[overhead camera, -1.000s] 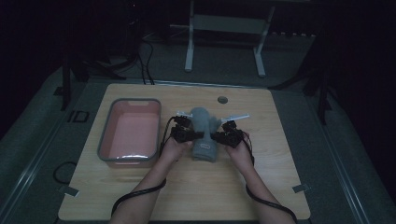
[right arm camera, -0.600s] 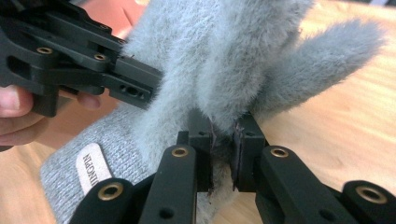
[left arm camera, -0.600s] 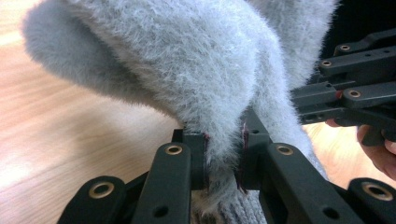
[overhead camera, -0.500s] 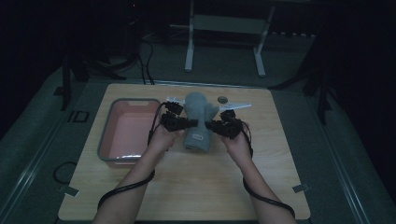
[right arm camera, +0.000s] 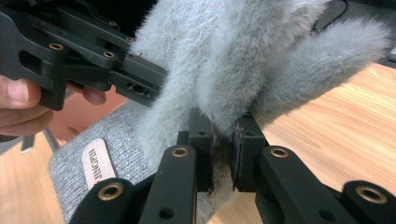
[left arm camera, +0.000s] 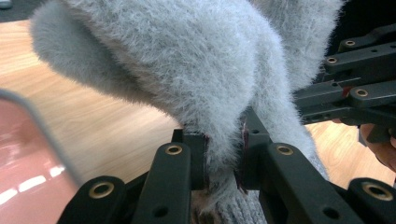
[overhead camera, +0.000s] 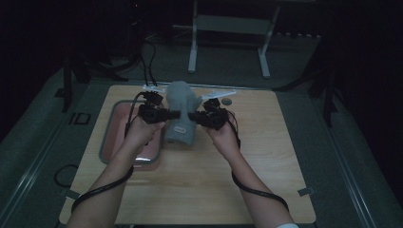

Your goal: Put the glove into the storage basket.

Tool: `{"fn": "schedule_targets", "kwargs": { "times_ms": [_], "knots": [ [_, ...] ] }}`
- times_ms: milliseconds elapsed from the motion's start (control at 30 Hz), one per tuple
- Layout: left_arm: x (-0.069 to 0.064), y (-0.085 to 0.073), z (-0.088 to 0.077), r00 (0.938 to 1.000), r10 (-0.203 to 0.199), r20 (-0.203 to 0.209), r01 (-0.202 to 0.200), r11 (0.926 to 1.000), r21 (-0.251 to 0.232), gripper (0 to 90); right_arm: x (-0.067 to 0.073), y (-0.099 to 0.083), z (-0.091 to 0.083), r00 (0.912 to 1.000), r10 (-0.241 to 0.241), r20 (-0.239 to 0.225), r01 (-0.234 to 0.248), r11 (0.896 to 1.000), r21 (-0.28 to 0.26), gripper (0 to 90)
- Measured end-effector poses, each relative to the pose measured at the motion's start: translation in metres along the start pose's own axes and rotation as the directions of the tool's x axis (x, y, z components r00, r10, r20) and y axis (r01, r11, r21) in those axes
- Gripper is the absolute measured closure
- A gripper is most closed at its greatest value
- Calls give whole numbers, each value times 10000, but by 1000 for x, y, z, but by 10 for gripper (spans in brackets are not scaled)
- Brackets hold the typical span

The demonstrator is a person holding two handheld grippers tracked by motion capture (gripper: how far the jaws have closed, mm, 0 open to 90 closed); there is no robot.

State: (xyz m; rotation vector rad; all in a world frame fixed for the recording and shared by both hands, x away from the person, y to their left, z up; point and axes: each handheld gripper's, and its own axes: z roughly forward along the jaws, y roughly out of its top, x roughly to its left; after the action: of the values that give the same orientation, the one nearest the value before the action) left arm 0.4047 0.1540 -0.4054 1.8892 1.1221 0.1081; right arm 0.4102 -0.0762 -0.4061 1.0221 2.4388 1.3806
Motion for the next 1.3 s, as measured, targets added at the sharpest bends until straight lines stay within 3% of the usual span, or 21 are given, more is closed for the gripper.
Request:
{"fn": "schedule_targets", "kwargs": {
  "times_ms": [333,567,733,900,1100,1267,1300],
  "knots": [
    [35,-12,-50,9956,-538,-767,537,9986,-28,785,36,29,43,9963,-396,-760,406,9991,121,816],
    [67,-36,-66,9885,-1029,-1109,1066,9939,276,785,60,30,84,9926,-434,-1136,500,9972,560,817],
    [90,-61,-56,9799,-1608,-1180,1687,9838,600,785,68,19,114,9940,-282,-1060,415,9912,1260,817],
    [103,-79,-36,9694,-2004,-1415,2154,9715,993,785,65,2,141,9965,-75,-837,246,9784,2054,818],
    [110,-89,-14,9604,-2224,-1678,2471,9581,1450,784,62,-9,158,9998,-114,-188,164,9577,2875,817],
    [115,-92,-6,9532,-2451,-1771,2735,9486,1593,784,65,-13,164,9992,-325,218,243,9515,3066,813],
    [115,-92,-3,9511,-2307,-2056,2692,9451,1850,783,68,-12,168,9978,-551,361,405,9453,3237,805]
  ]
}}
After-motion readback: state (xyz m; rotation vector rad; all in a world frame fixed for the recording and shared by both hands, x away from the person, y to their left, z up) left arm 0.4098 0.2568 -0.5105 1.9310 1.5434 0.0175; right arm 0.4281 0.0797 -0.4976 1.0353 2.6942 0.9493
